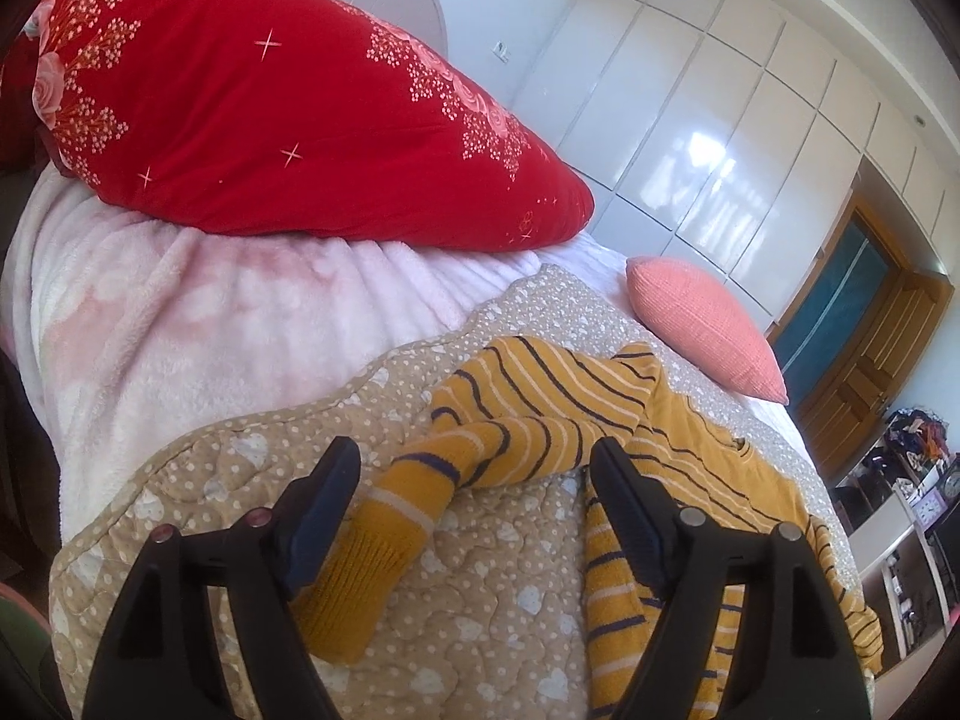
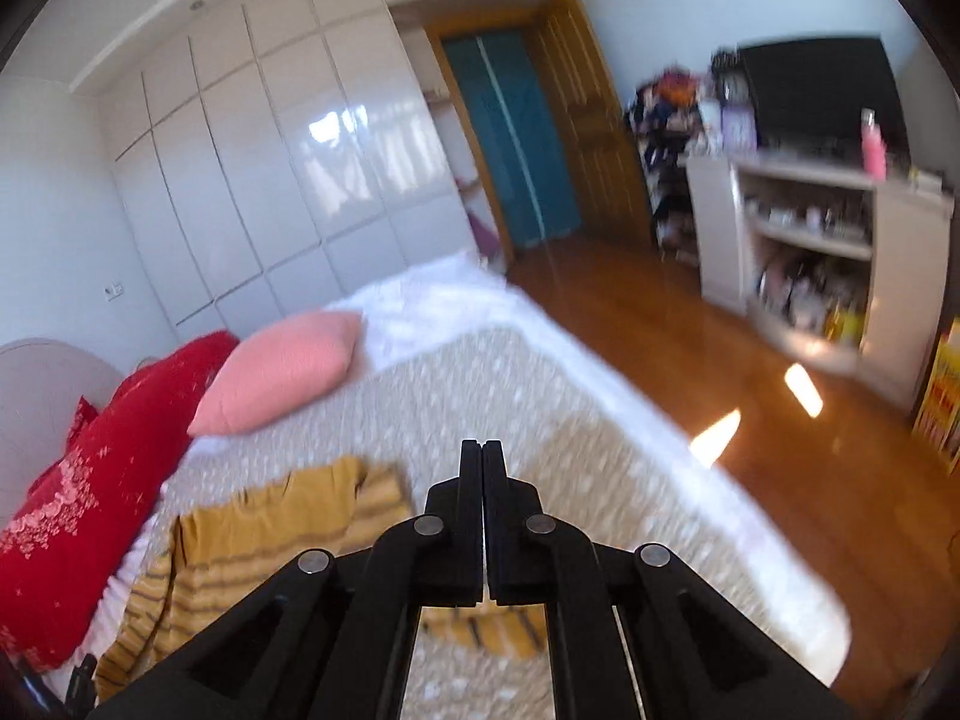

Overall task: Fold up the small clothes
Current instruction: 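Lift the held sleeve with the right gripper and lay it across the sweater body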

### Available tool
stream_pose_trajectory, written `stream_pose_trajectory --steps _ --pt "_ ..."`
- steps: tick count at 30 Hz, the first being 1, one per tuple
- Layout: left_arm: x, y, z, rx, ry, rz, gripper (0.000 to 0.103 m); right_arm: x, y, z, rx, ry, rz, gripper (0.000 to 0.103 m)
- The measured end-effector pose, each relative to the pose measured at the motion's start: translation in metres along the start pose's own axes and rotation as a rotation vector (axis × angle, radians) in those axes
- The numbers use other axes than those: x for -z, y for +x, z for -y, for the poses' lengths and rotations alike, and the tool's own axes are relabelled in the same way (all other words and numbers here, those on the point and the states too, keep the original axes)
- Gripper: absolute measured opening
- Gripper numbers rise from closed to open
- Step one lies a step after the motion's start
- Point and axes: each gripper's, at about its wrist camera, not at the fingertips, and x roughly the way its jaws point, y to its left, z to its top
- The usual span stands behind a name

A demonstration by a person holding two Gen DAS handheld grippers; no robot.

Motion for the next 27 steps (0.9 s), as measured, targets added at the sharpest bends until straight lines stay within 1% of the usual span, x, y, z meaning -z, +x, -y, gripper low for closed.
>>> stream_pose_trajectory --steps 1,2,3,4,5,6,7,9,11,13,14,15,17,18,20,23,24,25,26,27 --pt "0.0 0.0 0.0 0.002 -0.002 -0.002 0.078 -0.009 0.0 0.004 0.008 -0.003 -0.008 0.002" --pt "-0.001 0.0 0.0 0.005 -0.003 -0.005 0.079 -0.008 0.006 0.005 0.001 -0.017 -0.054 0.004" --pt "-0.001 0.0 -0.001 0.007 -0.004 -0.006 0.079 -0.004 0.017 0.003 -0.007 -0.034 -0.122 0.012" --pt "-0.001 0.0 -0.001 0.01 -0.005 -0.007 0.08 0.007 0.029 0.004 -0.016 -0.049 -0.201 0.046" --pt "-0.001 0.0 -0.001 0.012 -0.006 -0.007 0.081 0.018 0.04 0.008 -0.028 -0.058 -0.267 0.074" --pt "0.0 0.0 -0.002 0.012 -0.008 -0.006 0.082 0.041 0.053 0.011 -0.05 -0.068 -0.334 0.075" --pt "0.0 0.0 -0.002 0.009 -0.009 -0.003 0.084 0.058 0.062 0.014 -0.054 -0.074 -0.363 0.075" --pt "0.002 0.001 -0.001 -0.003 -0.007 -0.003 0.084 0.088 0.074 0.025 -0.041 -0.071 -0.39 0.075" --pt "0.003 0.003 0.001 -0.013 0.004 -0.004 0.084 0.105 0.086 0.028 -0.016 -0.105 -0.395 0.075" --pt "0.007 0.005 0.006 -0.021 0.024 -0.009 0.084 0.117 0.101 0.014 0.027 -0.269 -0.406 0.075" --pt "0.009 0.006 0.008 -0.026 0.035 -0.013 0.084 0.124 0.105 0.009 0.036 -0.369 -0.412 0.075" --pt "0.013 0.007 0.012 -0.036 0.051 -0.014 0.084 0.134 0.11 0.003 0.042 -0.505 -0.417 0.075" --pt "0.017 0.008 0.018 -0.047 0.077 -0.009 0.084 0.144 0.119 -0.01 0.067 -0.673 -0.402 0.075" --pt "0.019 0.008 0.021 -0.05 0.09 -0.006 0.084 0.147 0.126 -0.01 0.059 -0.719 -0.401 0.075" --pt "0.023 0.008 0.027 -0.058 0.113 0.0 0.084 0.147 0.141 -0.006 0.051 -0.76 -0.421 0.076" --pt "0.026 0.01 0.03 -0.069 0.132 0.001 0.085 0.15 0.157 0.004 0.002 -0.737 -0.5 0.075" --pt "0.027 0.01 0.031 -0.072 0.134 0.0 0.085 0.153 0.161 0.007 -0.033 -0.701 -0.54 0.071" --pt "0.028 0.011 0.031 -0.075 0.135 -0.002 0.085 0.152 0.162 0.01 -0.088 -0.644 -0.58 0.043" --pt "0.028 0.011 0.031 -0.078 0.132 -0.004 0.085 0.15 0.162 0.012 -0.131 -0.589 -0.606 0.012" --pt "0.028 0.012 0.03 -0.079 0.127 -0.007 0.085 0.143 0.158 0.016 -0.162 -0.528 -0.617 0.01"
